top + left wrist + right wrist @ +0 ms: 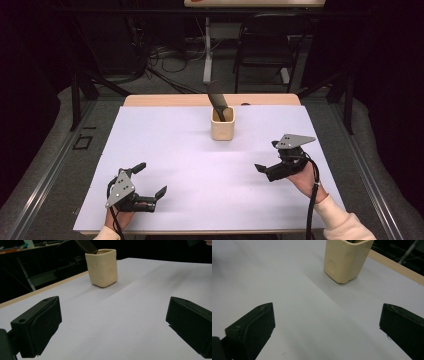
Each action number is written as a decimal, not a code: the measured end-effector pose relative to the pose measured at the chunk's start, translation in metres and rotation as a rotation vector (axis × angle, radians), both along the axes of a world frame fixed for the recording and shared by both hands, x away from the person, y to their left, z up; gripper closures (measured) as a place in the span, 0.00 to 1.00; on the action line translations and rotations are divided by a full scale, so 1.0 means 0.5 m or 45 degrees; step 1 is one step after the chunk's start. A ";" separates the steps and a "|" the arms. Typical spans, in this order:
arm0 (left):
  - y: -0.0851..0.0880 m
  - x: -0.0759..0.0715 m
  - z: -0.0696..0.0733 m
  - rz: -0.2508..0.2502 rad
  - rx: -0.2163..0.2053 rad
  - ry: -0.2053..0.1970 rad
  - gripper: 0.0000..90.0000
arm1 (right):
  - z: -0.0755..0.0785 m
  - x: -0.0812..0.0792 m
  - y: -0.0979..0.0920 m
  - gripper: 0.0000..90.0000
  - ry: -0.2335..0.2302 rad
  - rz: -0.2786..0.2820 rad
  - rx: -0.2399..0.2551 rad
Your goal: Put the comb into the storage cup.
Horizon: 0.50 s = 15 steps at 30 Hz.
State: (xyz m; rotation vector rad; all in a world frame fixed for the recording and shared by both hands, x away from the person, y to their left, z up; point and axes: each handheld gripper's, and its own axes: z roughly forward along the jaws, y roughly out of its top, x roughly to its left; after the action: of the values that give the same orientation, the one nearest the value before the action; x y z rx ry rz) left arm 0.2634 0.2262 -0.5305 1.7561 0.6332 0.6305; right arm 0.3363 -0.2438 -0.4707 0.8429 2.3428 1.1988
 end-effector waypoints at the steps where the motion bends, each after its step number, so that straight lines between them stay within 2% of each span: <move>1: 0.001 0.000 0.000 0.002 0.001 0.000 0.00 | -0.002 -0.004 0.000 0.00 -0.004 0.000 0.004; 8: 0.000 -0.001 0.000 0.002 -0.002 -0.003 0.00 | -0.012 -0.023 -0.003 0.00 -0.024 -0.003 0.009; 15: 0.000 -0.001 0.001 0.001 -0.003 -0.004 0.00 | -0.029 -0.041 -0.012 0.00 -0.020 -0.028 0.030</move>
State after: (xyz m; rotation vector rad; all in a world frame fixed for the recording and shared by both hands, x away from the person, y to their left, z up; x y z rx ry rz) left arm 0.2628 0.2263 -0.5302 1.7525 0.6321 0.6327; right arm 0.3159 -0.2495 -0.4851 0.8621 2.3056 1.2223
